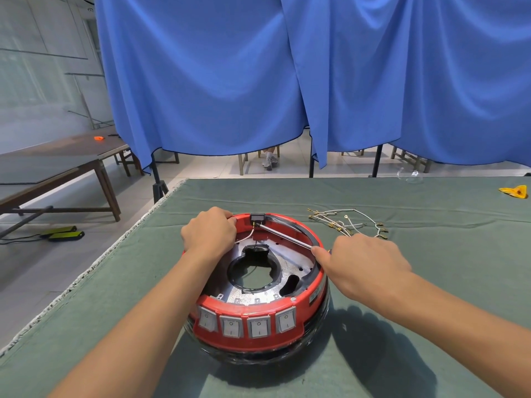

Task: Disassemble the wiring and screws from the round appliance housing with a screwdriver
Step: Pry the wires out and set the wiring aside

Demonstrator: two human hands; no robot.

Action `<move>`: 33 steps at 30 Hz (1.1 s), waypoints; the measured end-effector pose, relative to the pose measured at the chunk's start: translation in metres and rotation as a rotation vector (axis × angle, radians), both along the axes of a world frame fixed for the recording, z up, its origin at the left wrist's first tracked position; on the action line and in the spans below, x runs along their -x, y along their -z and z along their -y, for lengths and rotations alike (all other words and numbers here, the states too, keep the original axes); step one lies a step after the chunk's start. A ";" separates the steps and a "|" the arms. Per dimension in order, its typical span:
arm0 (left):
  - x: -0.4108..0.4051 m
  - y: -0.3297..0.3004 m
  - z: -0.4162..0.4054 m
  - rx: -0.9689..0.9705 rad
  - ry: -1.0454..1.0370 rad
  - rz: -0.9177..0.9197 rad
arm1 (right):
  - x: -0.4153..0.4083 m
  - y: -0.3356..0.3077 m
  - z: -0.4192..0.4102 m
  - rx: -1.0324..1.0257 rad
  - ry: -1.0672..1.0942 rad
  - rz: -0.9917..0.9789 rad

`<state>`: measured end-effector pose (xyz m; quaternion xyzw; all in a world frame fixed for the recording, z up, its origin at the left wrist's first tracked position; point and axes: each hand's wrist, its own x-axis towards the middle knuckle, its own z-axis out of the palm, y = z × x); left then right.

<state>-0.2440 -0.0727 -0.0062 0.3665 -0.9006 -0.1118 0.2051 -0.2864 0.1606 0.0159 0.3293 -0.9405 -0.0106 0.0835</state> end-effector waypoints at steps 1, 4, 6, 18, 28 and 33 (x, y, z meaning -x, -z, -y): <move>0.000 0.000 0.000 -0.002 -0.001 -0.003 | -0.001 0.000 0.000 0.004 0.004 0.006; 0.000 0.001 0.002 -0.005 0.001 -0.004 | -0.002 0.000 0.000 0.023 0.011 0.012; 0.000 0.001 0.002 -0.001 0.001 -0.007 | -0.002 0.000 -0.001 0.029 0.012 0.015; 0.000 0.001 0.004 0.013 0.023 0.001 | 0.008 0.005 -0.001 0.046 -0.038 -0.085; 0.001 0.001 0.006 0.014 0.039 0.005 | 0.022 -0.003 -0.008 -0.106 -0.077 -0.243; 0.000 0.000 0.004 0.007 0.042 -0.005 | 0.018 -0.004 -0.011 -0.143 -0.119 -0.298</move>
